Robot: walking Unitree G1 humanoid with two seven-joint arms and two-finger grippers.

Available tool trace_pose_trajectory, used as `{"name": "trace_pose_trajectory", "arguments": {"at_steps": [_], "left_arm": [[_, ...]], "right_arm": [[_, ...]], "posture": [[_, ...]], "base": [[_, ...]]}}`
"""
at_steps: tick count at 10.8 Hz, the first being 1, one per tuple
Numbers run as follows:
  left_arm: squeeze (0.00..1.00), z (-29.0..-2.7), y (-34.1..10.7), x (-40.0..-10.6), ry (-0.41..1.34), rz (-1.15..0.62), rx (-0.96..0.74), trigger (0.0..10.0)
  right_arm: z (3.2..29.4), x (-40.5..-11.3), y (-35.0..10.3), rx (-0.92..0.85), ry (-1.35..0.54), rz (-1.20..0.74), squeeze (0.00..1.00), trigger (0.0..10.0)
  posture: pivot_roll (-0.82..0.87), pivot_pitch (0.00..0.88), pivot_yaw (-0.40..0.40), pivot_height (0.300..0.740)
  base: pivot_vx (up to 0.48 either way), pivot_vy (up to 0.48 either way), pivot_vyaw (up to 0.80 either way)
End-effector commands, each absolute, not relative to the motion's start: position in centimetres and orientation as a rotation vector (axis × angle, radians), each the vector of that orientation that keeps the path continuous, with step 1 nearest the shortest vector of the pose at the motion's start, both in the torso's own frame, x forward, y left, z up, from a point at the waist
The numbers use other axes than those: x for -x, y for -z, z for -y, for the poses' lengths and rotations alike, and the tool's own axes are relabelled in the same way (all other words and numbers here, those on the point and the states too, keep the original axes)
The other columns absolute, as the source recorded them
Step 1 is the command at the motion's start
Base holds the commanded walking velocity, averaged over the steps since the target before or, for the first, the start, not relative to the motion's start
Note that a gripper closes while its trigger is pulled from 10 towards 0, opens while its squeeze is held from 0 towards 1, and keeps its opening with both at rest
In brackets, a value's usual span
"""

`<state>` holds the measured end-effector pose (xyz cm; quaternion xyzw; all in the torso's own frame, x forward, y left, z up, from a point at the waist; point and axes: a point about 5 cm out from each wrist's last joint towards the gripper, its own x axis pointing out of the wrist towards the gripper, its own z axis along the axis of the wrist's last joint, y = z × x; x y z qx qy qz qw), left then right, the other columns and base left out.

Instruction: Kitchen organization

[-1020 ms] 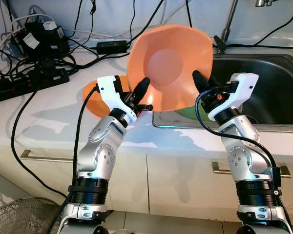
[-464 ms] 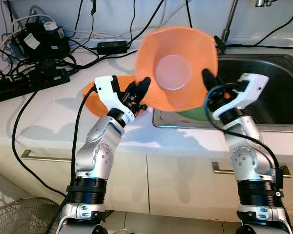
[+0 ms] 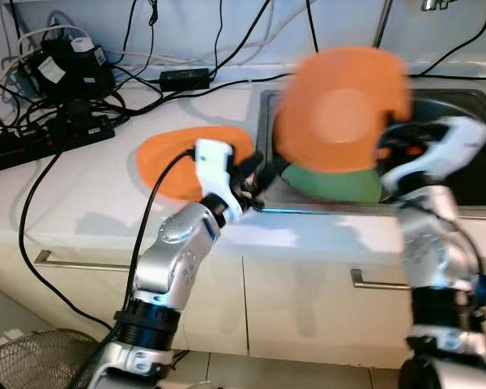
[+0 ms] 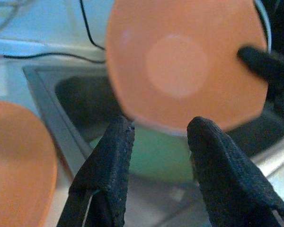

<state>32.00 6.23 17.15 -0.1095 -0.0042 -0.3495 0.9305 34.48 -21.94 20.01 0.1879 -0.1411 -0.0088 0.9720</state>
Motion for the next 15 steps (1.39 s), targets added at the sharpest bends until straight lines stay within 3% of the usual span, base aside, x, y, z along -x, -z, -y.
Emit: {"name": "trace_pose_trajectory", "arguments": {"at_steps": [1, 3, 5, 11, 15], "left_arm": [[0.00, -6.0, -16.7, -31.6, 0.748, -0.022, 0.176, 10.0], [0.00, -5.2, -15.7, -30.8, 0.821, -0.103, 0.086, 10.0], [0.00, -4.8, -15.4, -30.4, 0.839, -0.136, 0.003, 10.0], [0.00, -4.4, -16.0, -29.8, 0.874, -0.142, 0.026, 10.0], [0.00, -4.5, -16.0, -29.7, 0.866, -0.148, 0.032, 10.0]], "right_arm": [[22.4, -34.8, -21.2, -0.361, 0.048, 0.334, 0.00, 0.0], [23.7, -35.4, -20.7, -0.234, 0.133, 0.298, 0.00, 0.0], [24.3, -36.4, -20.3, -0.132, 0.181, 0.246, 0.00, 10.0], [22.1, -39.5, -17.4, 0.342, 0.052, -0.038, 0.00, 10.0], [21.1, -39.6, -15.4, 0.436, -0.033, -0.193, 0.00, 10.0]], "posture": [[0.03, 0.000, 0.100, 0.740], [0.03, 0.000, 0.102, 0.740], [0.03, 0.000, 0.101, 0.740], [0.05, 0.000, 0.089, 0.740], [0.06, 0.000, 0.076, 0.740]], "base": [[0.000, 0.000, 0.00], [0.000, 0.000, 0.00], [0.000, 0.000, 0.00], [0.000, 0.000, 0.00], [0.000, 0.000, 0.00]]}}
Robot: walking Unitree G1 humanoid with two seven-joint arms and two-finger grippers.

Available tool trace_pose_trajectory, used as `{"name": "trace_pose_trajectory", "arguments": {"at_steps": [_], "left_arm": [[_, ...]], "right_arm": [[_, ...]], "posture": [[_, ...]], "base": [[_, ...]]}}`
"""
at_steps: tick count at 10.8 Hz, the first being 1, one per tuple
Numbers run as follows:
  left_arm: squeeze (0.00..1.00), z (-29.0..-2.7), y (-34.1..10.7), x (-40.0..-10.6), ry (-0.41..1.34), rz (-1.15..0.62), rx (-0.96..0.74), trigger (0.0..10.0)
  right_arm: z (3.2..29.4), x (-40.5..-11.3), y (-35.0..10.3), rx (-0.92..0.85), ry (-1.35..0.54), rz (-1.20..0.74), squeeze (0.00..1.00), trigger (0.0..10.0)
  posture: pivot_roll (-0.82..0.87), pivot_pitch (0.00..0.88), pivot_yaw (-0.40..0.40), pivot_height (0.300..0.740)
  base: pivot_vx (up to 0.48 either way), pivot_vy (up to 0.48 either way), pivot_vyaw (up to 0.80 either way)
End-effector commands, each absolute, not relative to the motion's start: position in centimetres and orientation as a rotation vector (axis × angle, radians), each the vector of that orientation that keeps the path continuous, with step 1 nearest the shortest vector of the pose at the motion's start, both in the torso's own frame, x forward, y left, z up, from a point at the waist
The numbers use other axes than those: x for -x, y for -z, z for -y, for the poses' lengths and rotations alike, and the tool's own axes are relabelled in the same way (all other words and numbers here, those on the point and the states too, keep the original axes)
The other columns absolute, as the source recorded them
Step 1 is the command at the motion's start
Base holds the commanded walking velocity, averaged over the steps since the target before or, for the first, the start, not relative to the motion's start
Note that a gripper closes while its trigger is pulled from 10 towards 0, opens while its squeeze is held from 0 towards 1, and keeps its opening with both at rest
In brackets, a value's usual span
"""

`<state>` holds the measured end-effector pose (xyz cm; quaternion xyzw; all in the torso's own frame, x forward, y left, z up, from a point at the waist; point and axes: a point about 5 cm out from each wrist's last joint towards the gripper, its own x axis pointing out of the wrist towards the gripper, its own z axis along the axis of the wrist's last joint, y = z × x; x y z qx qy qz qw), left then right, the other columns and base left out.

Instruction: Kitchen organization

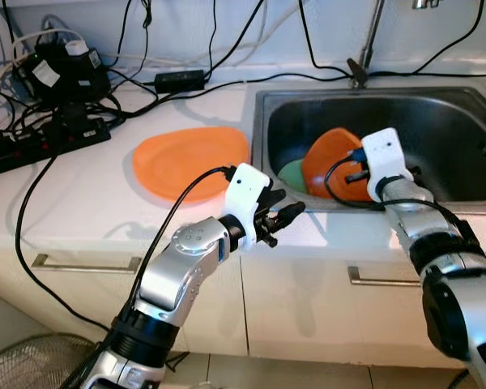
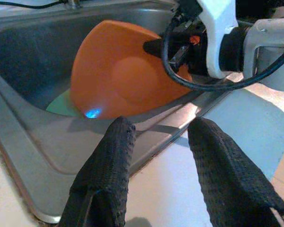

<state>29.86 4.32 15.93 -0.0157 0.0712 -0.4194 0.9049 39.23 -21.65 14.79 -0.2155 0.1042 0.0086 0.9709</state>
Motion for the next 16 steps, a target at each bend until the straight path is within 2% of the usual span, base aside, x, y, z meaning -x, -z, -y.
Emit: {"name": "trace_pose_trajectory", "arguments": {"at_steps": [1, 2, 3, 6, 7, 8, 12, 14, 16], "left_arm": [[0.00, -4.6, -16.0, -29.7, 0.861, -0.147, 0.031, 10.0], [0.00, -4.6, -16.0, -29.7, 0.860, -0.147, 0.030, 10.0], [0.00, -4.6, -16.0, -29.7, 0.861, -0.146, 0.027, 10.0], [0.00, -4.6, -16.0, -29.7, 0.861, -0.150, 0.029, 10.0], [0.00, -4.6, -16.0, -29.7, 0.861, -0.151, 0.030, 10.0], [0.00, -4.6, -16.0, -29.7, 0.860, -0.150, 0.031, 10.0], [0.00, -4.6, -15.9, -29.9, 0.850, -0.136, 0.028, 10.0], [0.00, -4.7, -16.3, -30.3, 0.797, -0.083, 0.020, 10.0], [0.00, -5.7, -17.2, -31.3, 0.682, 0.001, 0.050, 10.0]], "right_arm": [[21.0, -39.6, -15.4, 0.433, -0.038, -0.204, 0.00, 10.0], [20.9, -39.6, -15.3, 0.423, -0.044, -0.214, 0.00, 10.0], [20.7, -39.6, -15.1, 0.426, -0.057, -0.223, 1.00, 10.0], [20.6, -39.6, -15.0, 0.427, -0.059, -0.224, 0.99, 10.0], [20.5, -39.6, -15.1, 0.427, -0.060, -0.220, 0.18, 10.0], [20.5, -39.8, -15.8, 0.410, -0.044, -0.171, 0.00, 10.0], [20.9, -40.6, -22.5, 0.277, 0.064, 0.212, 0.00, 10.0], [20.4, -39.6, -22.8, 0.180, 0.093, 0.339, 0.00, 10.0], [18.5, -36.7, -21.4, 0.101, 0.074, 0.425, 0.00, 10.0]], "posture": [[0.06, 0.000, 0.073, 0.740], [0.06, 0.000, 0.073, 0.740], [0.06, 0.000, 0.073, 0.740], [0.06, 0.000, 0.073, 0.740], [0.06, 0.000, 0.075, 0.740], [0.06, 0.000, 0.078, 0.740], [0.03, 0.000, 0.090, 0.740], [0.03, 0.000, 0.092, 0.740], [0.01, 0.000, 0.097, 0.740]], "base": [[0.000, 0.000, 0.00], [0.000, 0.000, 0.00], [0.000, 0.000, 0.00], [0.000, 0.000, 0.00], [0.000, 0.000, 0.00], [0.000, 0.000, 0.00], [0.000, 0.000, 0.00], [0.000, 0.000, 0.00], [0.000, 0.000, 0.00]]}}
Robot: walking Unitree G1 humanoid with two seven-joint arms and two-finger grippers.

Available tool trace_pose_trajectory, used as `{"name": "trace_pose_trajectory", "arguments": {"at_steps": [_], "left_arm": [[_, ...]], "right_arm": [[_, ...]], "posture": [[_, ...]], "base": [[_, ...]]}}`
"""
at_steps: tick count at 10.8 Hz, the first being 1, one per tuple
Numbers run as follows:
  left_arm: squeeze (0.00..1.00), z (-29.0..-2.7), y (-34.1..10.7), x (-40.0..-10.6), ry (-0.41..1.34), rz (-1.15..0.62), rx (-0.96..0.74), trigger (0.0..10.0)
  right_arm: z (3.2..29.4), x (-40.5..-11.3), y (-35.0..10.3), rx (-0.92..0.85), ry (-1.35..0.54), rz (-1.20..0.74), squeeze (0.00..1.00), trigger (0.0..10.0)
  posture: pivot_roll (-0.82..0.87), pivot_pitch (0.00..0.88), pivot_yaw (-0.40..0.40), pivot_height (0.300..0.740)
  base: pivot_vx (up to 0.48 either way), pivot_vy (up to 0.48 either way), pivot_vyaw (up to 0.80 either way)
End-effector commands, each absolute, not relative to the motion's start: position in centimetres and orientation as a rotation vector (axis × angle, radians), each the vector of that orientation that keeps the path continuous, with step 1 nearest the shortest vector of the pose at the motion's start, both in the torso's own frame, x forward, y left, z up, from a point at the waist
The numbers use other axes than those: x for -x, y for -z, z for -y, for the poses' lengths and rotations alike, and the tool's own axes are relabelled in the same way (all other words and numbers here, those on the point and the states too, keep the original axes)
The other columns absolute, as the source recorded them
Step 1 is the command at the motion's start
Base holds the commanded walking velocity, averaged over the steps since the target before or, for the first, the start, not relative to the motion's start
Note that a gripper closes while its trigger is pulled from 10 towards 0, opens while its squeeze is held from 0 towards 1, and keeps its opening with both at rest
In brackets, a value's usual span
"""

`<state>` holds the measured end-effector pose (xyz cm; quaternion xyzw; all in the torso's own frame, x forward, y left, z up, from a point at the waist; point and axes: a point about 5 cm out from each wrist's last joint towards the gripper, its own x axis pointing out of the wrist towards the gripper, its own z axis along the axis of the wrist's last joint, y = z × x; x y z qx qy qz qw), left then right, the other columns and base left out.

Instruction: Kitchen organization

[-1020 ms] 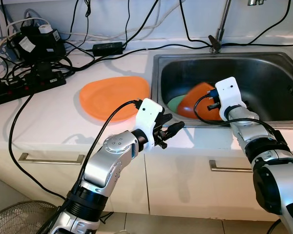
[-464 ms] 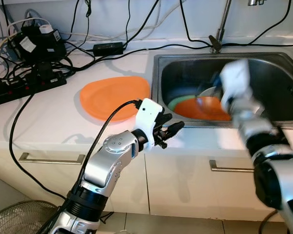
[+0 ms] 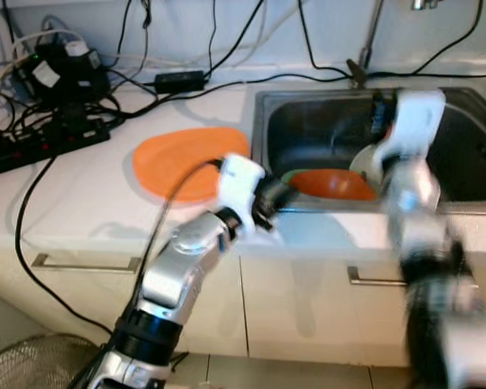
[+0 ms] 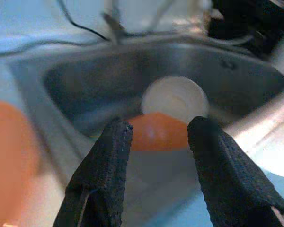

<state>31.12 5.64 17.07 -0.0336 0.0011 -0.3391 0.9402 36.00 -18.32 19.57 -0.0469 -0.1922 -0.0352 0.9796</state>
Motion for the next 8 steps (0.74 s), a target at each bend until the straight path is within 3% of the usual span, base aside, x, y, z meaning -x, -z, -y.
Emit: {"name": "trace_pose_trajectory", "arguments": {"at_steps": [1, 5, 8], "left_arm": [[0.00, -6.1, -17.4, -31.5, 0.650, 0.026, 0.066, 10.0], [0.00, -7.1, -17.1, -32.2, 0.537, 0.092, 0.116, 10.0], [0.00, -8.0, -17.1, -32.7, 0.462, 0.117, 0.111, 10.0]], "right_arm": [[17.6, -35.2, -20.6, 0.078, 0.061, 0.448, 0.00, 10.0], [15.2, -30.8, -16.4, 0.005, 0.019, 0.352, 0.00, 10.0], [14.2, -30.3, -15.1, -0.035, 0.040, 0.287, 0.00, 10.0]], "posture": [[0.01, 0.000, 0.099, 0.740], [-0.01, 0.000, 0.105, 0.740], [0.01, 0.000, 0.101, 0.740]], "base": [[0.000, 0.000, 0.00], [0.000, 0.000, 0.00], [0.000, 0.000, 0.00]]}}
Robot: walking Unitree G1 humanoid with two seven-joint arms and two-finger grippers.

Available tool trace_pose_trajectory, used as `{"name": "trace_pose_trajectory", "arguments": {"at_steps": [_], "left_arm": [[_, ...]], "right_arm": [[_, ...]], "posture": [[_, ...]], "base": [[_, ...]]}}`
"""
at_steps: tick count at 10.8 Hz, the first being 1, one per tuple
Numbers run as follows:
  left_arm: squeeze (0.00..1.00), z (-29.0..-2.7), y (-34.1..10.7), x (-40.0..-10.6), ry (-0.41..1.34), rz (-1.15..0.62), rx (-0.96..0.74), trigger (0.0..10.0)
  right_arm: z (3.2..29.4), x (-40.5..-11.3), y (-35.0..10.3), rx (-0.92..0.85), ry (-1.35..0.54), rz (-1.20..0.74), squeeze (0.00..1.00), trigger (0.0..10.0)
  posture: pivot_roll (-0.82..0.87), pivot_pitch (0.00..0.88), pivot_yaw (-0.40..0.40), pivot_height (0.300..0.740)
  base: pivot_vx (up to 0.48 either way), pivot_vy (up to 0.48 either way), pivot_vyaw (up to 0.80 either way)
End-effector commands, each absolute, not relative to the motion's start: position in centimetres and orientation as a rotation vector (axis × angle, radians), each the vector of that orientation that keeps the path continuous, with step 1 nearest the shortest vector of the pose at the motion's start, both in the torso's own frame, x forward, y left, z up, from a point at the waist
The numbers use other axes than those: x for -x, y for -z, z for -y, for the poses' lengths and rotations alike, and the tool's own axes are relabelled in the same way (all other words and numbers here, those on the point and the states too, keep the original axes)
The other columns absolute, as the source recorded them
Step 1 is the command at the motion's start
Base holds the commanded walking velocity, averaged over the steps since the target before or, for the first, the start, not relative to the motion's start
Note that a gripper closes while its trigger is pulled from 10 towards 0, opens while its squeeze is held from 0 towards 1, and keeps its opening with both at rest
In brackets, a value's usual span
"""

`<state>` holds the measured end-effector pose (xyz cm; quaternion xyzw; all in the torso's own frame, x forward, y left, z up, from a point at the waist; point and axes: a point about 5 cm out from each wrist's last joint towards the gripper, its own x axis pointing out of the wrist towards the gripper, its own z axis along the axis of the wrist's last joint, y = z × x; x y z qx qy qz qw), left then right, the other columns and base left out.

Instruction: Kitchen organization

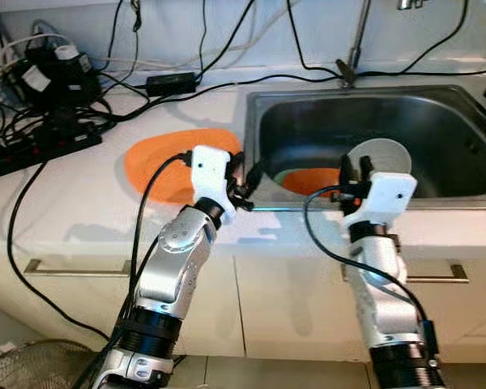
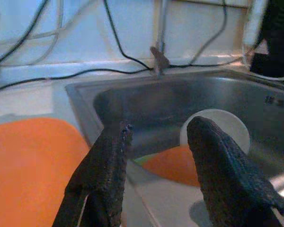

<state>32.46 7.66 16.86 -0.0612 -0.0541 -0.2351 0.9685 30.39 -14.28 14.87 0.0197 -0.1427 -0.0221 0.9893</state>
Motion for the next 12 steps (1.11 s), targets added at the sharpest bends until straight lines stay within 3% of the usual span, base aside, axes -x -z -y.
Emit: {"name": "trace_pose_trajectory", "arguments": {"at_steps": [1, 4, 6, 7, 8, 12], "left_arm": [[0.00, -8.6, -17.3, -33.0, 0.412, 0.130, 0.125, 10.0], [0.00, -11.8, -17.6, -33.5, 0.249, 0.160, 0.141, 10.0], [0.00, -17.2, -18.9, -33.9, 0.036, 0.208, 0.152, 10.0], [0.57, -19.3, -18.4, -33.6, -0.061, 0.183, 0.108, 10.0], [1.00, -21.0, -18.1, -33.0, -0.125, 0.166, 0.125, 10.0], [1.00, -23.5, -17.0, -31.0, -0.193, 0.093, 0.176, 10.0]], "right_arm": [[14.0, -30.2, -14.9, -0.047, 0.043, 0.278, 0.00, 10.0], [13.7, -30.7, -14.1, -0.038, 0.050, 0.244, 0.00, 10.0], [13.5, -30.9, -14.1, -0.049, 0.053, 0.240, 0.00, 10.0], [13.4, -31.0, -13.9, -0.050, 0.053, 0.232, 0.00, 10.0], [13.3, -30.9, -13.7, -0.051, 0.041, 0.226, 0.00, 10.0], [12.9, -30.9, -13.3, -0.053, 0.032, 0.209, 0.00, 10.0]], "posture": [[0.02, 0.000, 0.096, 0.740], [0.03, 0.000, 0.093, 0.740], [0.06, 0.000, 0.094, 0.740], [0.07, 0.000, 0.091, 0.740], [0.07, 0.000, 0.088, 0.740], [0.10, 0.000, 0.087, 0.740]], "base": [[0.000, 0.000, 0.00], [0.000, 0.000, 0.00], [0.000, 0.000, 0.00], [0.000, 0.000, 0.00], [0.000, 0.000, 0.00], [0.000, 0.000, 0.00]]}}
